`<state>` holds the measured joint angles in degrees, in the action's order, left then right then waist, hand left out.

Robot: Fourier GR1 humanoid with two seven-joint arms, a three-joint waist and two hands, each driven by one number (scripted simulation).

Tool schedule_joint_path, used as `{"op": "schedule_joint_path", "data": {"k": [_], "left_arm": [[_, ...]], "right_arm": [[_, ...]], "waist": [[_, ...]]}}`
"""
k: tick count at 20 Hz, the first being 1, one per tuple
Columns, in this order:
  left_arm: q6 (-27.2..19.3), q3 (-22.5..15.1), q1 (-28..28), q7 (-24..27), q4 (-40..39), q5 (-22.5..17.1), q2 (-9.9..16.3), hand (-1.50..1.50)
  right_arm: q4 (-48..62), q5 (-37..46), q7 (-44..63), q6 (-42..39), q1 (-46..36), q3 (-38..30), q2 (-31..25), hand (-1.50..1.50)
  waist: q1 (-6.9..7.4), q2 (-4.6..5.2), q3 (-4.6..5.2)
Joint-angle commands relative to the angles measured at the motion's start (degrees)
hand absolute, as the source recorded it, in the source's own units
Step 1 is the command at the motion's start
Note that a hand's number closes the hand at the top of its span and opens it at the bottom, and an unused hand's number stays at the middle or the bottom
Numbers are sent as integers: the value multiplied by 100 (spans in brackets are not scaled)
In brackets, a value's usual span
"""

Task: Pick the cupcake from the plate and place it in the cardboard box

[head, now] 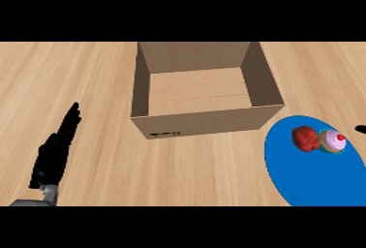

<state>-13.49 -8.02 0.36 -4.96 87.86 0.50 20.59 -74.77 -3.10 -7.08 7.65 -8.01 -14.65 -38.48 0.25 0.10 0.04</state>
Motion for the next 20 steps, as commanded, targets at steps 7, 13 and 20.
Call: {"op": "schedule_joint_path", "data": {"k": [7, 13, 20], "left_arm": [[164, 210, 35, 192, -219, -107, 67, 0], [35, 128, 178, 21, -250, 129, -97, 0], [180, 195, -112, 143, -130, 251, -319, 0]], "right_arm": [[-407, 517, 1778, -2409, 208, 1003, -1997, -150], [-1208, 363, 3118, -3134, -110, 1604, -1743, -150], [-1373, 1063, 4002, -2878, -243, 1694, -873, -150]], "waist": [[-6, -3, 22], [-25, -15, 7], [-12, -13, -2]]}}
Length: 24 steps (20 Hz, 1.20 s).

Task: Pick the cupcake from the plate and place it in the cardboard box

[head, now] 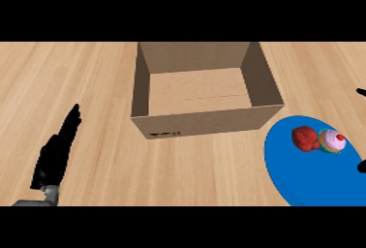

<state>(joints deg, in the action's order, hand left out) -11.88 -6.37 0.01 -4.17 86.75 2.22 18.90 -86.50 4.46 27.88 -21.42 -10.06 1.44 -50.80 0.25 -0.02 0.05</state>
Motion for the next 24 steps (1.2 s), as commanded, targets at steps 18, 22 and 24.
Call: {"op": "schedule_joint_path", "data": {"k": [18, 22, 24], "left_arm": [[460, 553, 117, 140, -185, 393, -413, 0], [605, 700, 22, -134, 225, 448, -392, 0], [625, 657, 350, -486, 230, 549, -467, 0]], "right_arm": [[389, 1934, -112, -147, 157, -128, 1485, -150], [354, 1866, -207, -505, 220, -762, 1369, -150], [480, 1995, -8, -640, -203, -669, 1519, -150]], "waist": [[-9, 7, -6], [-19, -1, -5], [-12, 2, -5]]}}
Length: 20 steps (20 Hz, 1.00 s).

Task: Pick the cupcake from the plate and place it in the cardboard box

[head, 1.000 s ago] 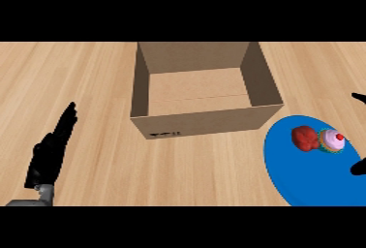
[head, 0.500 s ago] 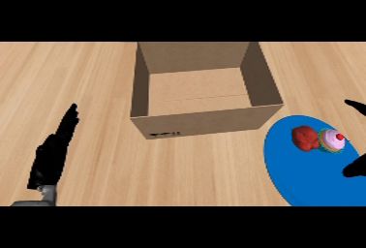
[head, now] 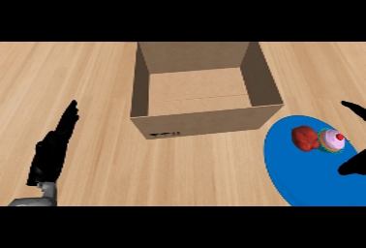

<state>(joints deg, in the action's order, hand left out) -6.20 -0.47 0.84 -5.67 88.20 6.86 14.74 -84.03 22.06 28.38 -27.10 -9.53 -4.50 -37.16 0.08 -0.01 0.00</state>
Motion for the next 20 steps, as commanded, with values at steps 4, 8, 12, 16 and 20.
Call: {"op": "schedule_joint_path", "data": {"k": [4, 8, 12, 16, 20], "left_arm": [[-13, -112, -314, -222, 413, 361, -250, 0], [152, 95, -394, -6, 332, 260, -292, 0], [82, 152, 266, -15, -233, 395, -408, 0], [4, 42, -44, 285, -291, 555, -622, 0], [259, 230, -88, 303, -210, 422, -513, 0]], "right_arm": [[-147, 227, 183, -306, -148, -280, 275, -150], [266, 636, -217, 6, -132, -240, 618, -150], [1035, 901, -787, 147, -358, -342, 535, -150], [536, 1050, -798, -52, 114, -292, 542, -150], [953, 1328, -736, 125, -184, -169, 927, -150]], "waist": [[2, -5, 1], [11, -2, 0], [4, 9, -1], [-16, 2, 1], [4, 4, 1]]}}
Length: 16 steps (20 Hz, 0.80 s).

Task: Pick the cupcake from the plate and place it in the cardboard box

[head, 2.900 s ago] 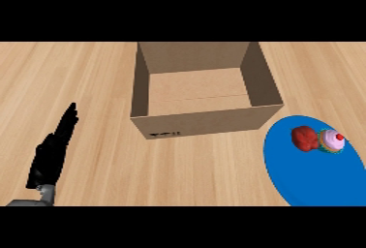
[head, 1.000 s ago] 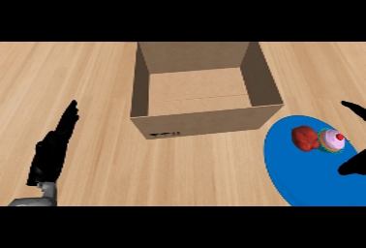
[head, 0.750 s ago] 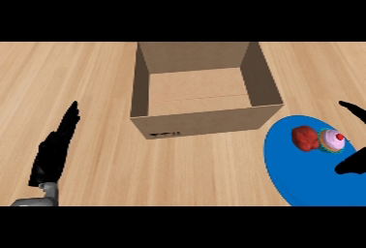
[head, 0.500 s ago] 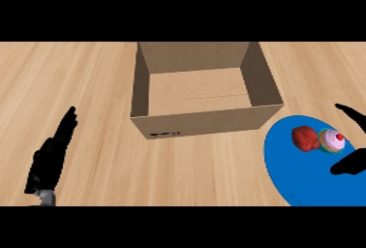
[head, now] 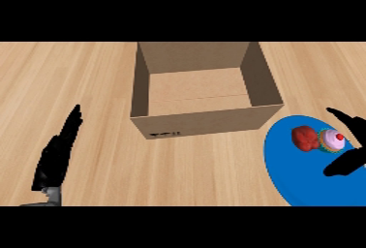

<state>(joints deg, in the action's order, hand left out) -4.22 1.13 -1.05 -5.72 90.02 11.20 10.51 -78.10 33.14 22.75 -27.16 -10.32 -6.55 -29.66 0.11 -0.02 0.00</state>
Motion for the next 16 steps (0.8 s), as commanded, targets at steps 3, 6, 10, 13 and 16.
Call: {"op": "schedule_joint_path", "data": {"k": [3, 6, 10, 13, 16], "left_arm": [[87, 197, 112, 341, -459, 3, -41, 0], [265, 327, 152, 212, -276, -106, 125, 0], [174, 166, 85, 78, -64, 27, -17, 0], [267, 334, 106, -99, 142, -41, 114, 0], [302, 102, 245, 36, -4, -1, -8, 0]], "right_arm": [[72, 18, 43, -10, -70, -50, 423, 150], [622, 525, -696, 479, -332, -101, -16, 150], [199, 1035, -688, 1088, -30, 30, -6, 150], [183, 1204, -1032, 1430, 184, 15, 40, 150], [724, 1227, -2041, 1088, -1015, 522, -297, 150]], "waist": [[-3, 2, 1], [20, 7, -2], [0, 0, -1], [-6, -2, -1], [355, 88, -19]]}}
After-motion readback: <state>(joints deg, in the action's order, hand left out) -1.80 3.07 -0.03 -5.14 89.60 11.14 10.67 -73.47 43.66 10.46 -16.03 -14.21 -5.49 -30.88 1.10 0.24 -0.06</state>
